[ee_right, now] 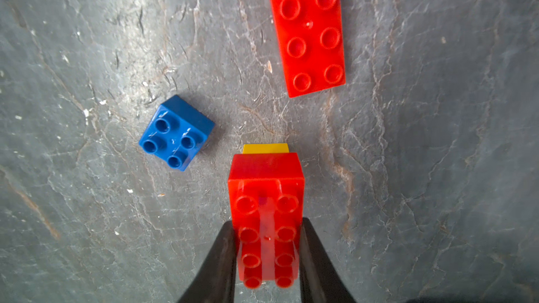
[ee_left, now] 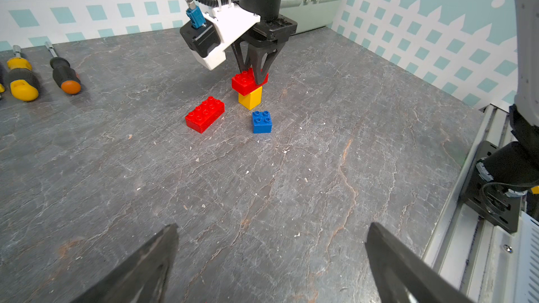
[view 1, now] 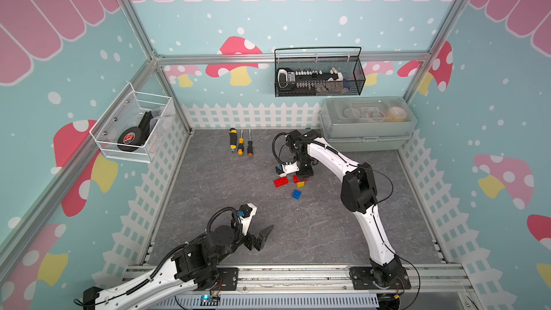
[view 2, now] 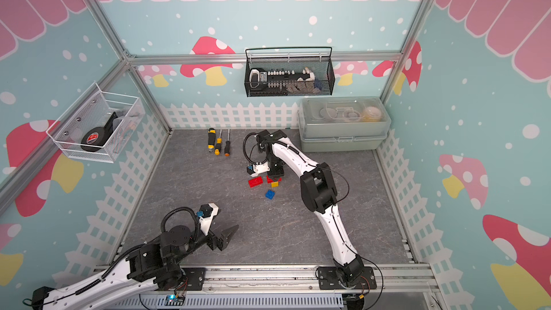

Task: Assemble the letter f with lego
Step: Assemble the lego brick with the lego brick.

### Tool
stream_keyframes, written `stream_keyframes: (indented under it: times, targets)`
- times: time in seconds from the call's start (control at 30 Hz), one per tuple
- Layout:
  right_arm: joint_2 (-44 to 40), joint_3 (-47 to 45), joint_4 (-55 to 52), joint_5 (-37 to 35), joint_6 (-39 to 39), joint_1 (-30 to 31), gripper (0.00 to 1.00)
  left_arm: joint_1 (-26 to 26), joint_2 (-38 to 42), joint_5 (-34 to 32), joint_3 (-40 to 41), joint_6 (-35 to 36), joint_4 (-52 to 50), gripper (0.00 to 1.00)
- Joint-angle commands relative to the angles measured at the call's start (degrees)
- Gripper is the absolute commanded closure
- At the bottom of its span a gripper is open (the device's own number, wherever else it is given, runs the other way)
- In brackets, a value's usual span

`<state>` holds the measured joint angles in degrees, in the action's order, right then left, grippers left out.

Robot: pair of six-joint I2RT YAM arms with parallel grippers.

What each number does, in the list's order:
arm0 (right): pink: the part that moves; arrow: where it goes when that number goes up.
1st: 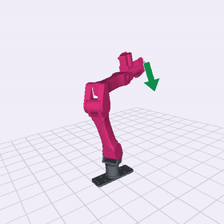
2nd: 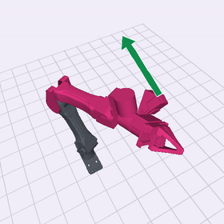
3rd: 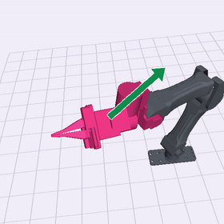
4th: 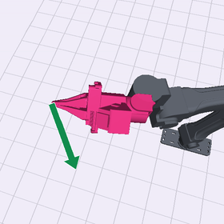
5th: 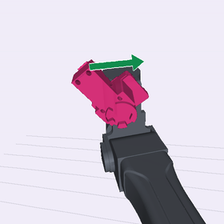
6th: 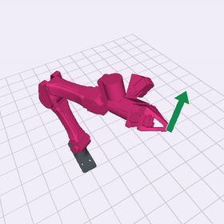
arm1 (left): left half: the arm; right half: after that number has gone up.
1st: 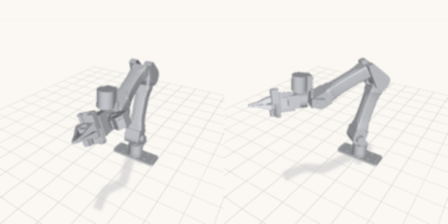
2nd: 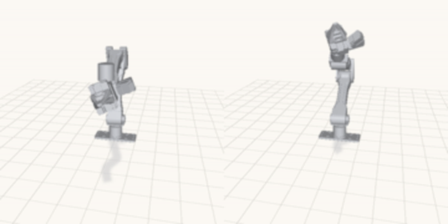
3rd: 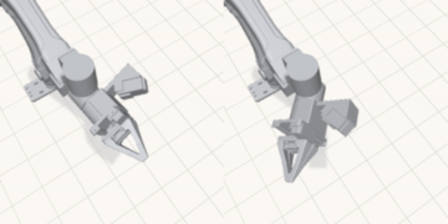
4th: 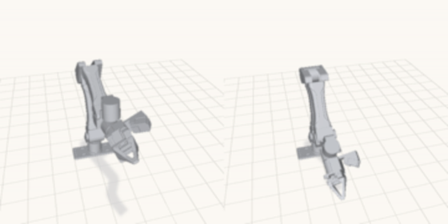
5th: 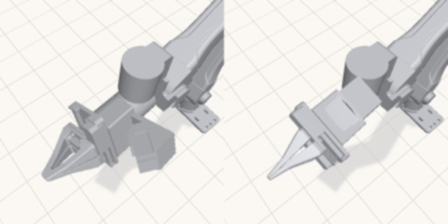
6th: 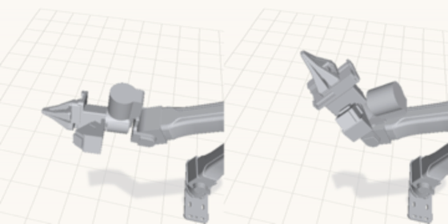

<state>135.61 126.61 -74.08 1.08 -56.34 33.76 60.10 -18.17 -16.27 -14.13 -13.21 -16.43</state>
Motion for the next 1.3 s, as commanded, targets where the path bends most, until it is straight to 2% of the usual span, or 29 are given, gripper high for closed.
stream_keyframes:
  times: [0.0, 0.37, 0.63, 0.83, 1.27]
  targets:
    - [4.4, -0.4, -3.2, 0.3, 4.3, 0.2, 0.78, 0.2, 0.1, 0.3, 0.6, 1.0, 0.7, 0.01]
    - [6.5, 1.9, -5.8, -0.8, 13.2, 0.6, 0.78, 0.3, 0.0, 0.6, 0.6, 1.0, 0.7, 0.01]
    - [1.9, -3.9, 0.2, -2.7, 13.4, 1.9, 0.79, 0.3, 0.1, 0.6, 0.6, 1.1, 0.8, 0.01]
    - [1.5, -6.1, 0.9, -4.0, 16.5, 1.9, 0.78, 0.4, 0.1, 0.6, 0.6, 1.1, 0.8, 0.01]
    - [-1.7, -14.4, 7.4, -4.0, 17.8, 2.2, 0.78, 0.4, 0.1, 0.9, 0.6, 1.1, 0.7, 0.01]
